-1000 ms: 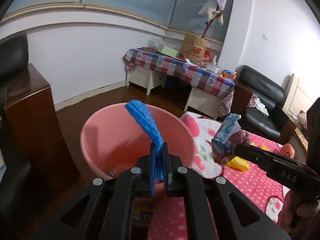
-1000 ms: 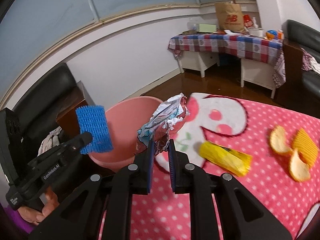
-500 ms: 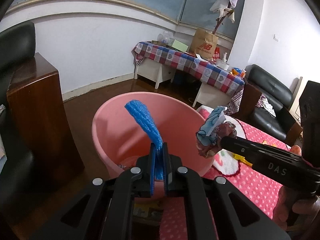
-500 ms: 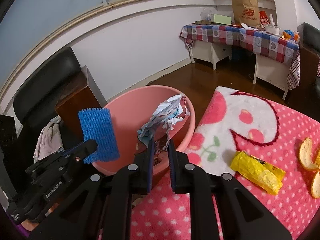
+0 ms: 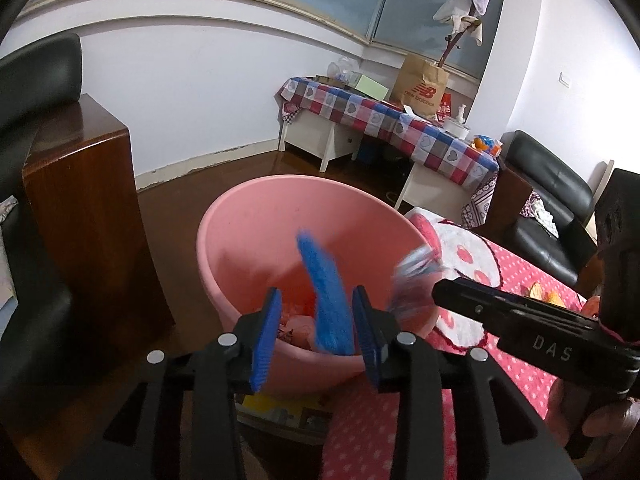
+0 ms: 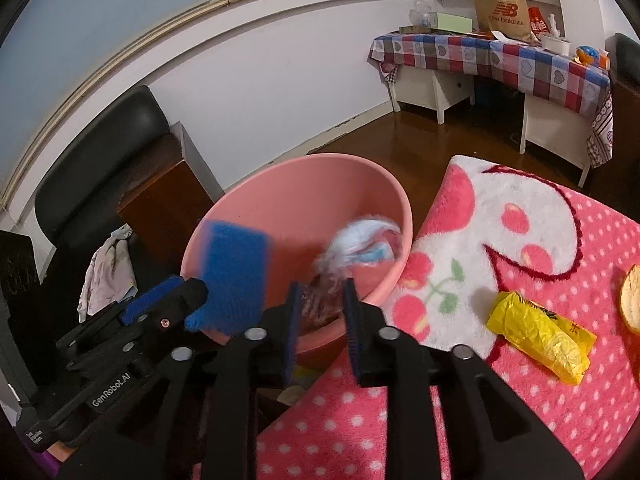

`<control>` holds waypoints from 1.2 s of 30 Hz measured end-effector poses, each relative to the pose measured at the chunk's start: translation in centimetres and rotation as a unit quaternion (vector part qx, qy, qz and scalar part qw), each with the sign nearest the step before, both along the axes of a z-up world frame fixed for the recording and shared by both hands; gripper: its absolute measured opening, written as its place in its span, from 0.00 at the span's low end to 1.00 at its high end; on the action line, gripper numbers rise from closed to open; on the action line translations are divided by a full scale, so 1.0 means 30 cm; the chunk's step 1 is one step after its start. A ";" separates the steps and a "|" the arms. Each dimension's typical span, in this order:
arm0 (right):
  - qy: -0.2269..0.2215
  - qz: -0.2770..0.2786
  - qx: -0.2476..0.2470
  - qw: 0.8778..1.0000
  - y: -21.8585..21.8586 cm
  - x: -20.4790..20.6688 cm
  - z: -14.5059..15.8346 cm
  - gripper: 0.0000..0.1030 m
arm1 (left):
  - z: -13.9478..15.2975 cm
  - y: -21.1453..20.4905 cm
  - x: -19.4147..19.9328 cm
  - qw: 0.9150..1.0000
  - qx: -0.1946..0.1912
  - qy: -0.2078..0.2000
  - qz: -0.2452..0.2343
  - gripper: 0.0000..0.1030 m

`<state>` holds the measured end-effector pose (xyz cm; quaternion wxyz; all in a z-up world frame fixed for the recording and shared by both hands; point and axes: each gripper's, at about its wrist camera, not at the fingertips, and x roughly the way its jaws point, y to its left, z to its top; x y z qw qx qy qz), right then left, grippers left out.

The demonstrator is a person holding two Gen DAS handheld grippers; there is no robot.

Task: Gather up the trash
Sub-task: 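Open both tools over the pink bin to drop the mesh net and foil, then move both tools back over the table toward the yellow wrapper and orange peel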

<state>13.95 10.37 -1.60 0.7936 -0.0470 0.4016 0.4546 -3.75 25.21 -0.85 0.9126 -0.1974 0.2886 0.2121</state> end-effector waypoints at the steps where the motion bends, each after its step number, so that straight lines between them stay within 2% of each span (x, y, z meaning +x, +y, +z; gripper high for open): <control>1: 0.001 0.001 0.001 1.000 -0.001 -0.001 -0.001 0.29 | 0.000 0.000 0.000 1.000 0.000 0.000 0.000 0.37; 10: 0.003 -0.002 0.009 1.000 -0.030 -0.018 0.004 0.29 | 0.010 -0.015 -0.006 1.000 0.001 0.002 -0.001 0.37; 18: 0.002 -0.017 0.015 1.000 -0.111 -0.050 0.010 0.29 | 0.017 -0.047 -0.011 1.000 0.001 0.006 -0.013 0.39; 27: -0.002 -0.056 0.006 0.998 -0.282 -0.072 -0.010 0.29 | 0.027 -0.132 0.000 0.999 -0.002 0.015 -0.037 0.45; 36: -0.041 -0.115 -0.010 0.992 -0.488 -0.112 -0.013 0.29 | 0.027 -0.232 0.028 0.997 0.004 0.027 -0.066 0.48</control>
